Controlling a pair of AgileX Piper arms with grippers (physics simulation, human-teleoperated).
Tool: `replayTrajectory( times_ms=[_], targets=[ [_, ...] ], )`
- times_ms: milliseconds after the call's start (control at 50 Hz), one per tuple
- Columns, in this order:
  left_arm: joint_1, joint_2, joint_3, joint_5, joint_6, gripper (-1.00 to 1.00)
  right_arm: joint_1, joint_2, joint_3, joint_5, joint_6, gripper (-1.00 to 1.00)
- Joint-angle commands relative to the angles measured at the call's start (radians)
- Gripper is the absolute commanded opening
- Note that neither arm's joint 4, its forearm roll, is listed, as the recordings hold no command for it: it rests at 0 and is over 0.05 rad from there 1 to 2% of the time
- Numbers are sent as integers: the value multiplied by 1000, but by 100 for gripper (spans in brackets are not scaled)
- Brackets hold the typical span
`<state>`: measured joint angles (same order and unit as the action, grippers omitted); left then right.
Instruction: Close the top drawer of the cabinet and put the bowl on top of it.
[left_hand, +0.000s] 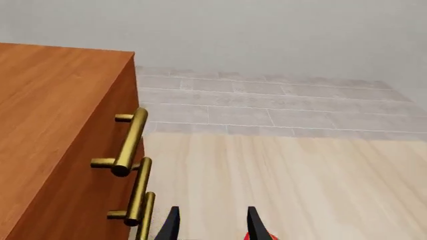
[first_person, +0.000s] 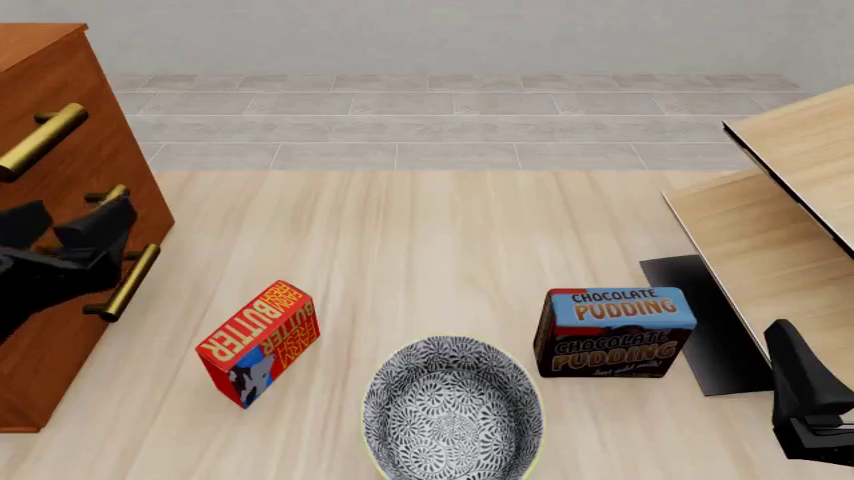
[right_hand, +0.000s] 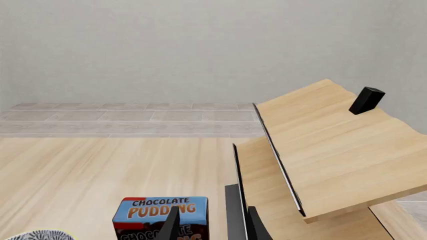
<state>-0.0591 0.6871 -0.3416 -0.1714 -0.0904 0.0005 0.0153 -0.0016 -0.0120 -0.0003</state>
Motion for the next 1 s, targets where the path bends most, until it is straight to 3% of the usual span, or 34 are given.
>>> replayTrajectory(
  times_ms=[20, 140, 180, 400, 640, 1000],
  targets=[
    [-169, 42, -107, 117, -15, 100, 0, -4, 0, 4, 0, 100],
    [-224, 84, -168, 178, -14, 100, 0, -4, 0, 4, 0, 100],
    [-267, 108, -196, 204, -43, 100, 0, -4, 0, 4, 0, 100],
    [-370, 156, -295, 334, -14, 100, 0, -4, 0, 4, 0, 100],
    [-428, 251, -322, 381, 65, 100, 0, -4, 0, 4, 0, 100],
    [-514, 286, -350, 473, -9, 100, 0, -4, 0, 4, 0, 100]
  ],
)
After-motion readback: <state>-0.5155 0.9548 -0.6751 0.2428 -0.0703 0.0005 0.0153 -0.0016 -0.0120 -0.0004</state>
